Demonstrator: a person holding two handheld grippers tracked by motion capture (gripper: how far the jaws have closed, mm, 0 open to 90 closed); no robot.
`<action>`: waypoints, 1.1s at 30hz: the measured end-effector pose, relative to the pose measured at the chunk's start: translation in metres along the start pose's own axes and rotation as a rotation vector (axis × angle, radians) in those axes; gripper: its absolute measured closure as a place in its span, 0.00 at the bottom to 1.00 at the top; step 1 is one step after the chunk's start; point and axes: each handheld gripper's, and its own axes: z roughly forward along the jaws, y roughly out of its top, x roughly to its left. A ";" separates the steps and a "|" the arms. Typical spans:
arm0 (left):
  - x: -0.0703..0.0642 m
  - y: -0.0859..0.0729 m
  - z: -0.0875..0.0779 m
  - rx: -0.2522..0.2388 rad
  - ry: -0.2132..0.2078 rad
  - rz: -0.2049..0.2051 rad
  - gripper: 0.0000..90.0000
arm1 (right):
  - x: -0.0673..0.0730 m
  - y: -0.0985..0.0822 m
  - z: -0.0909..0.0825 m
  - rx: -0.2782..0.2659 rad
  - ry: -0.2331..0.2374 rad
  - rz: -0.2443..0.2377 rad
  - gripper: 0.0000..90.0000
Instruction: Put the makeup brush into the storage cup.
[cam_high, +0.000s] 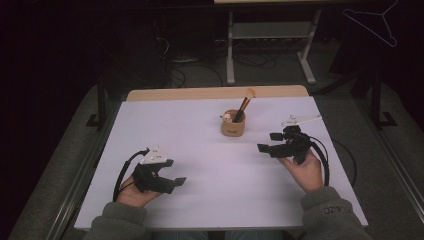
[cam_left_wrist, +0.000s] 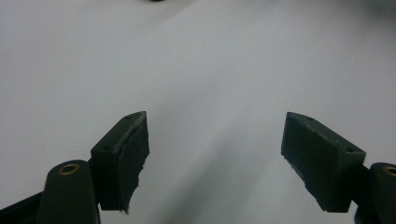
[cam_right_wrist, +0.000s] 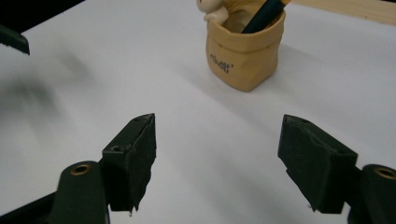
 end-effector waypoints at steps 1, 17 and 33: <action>0.001 -0.001 -0.001 0.003 0.003 -0.001 0.25 | 0.000 -0.002 -0.001 -0.006 -0.001 -0.012 0.30; 0.004 -0.008 -0.005 -0.002 0.038 -0.024 0.24 | 0.011 -0.035 -0.008 0.006 0.005 -0.023 0.28; 0.007 -0.018 -0.014 -0.025 0.077 -0.060 0.24 | 0.015 -0.058 -0.026 -0.034 0.000 -0.005 0.26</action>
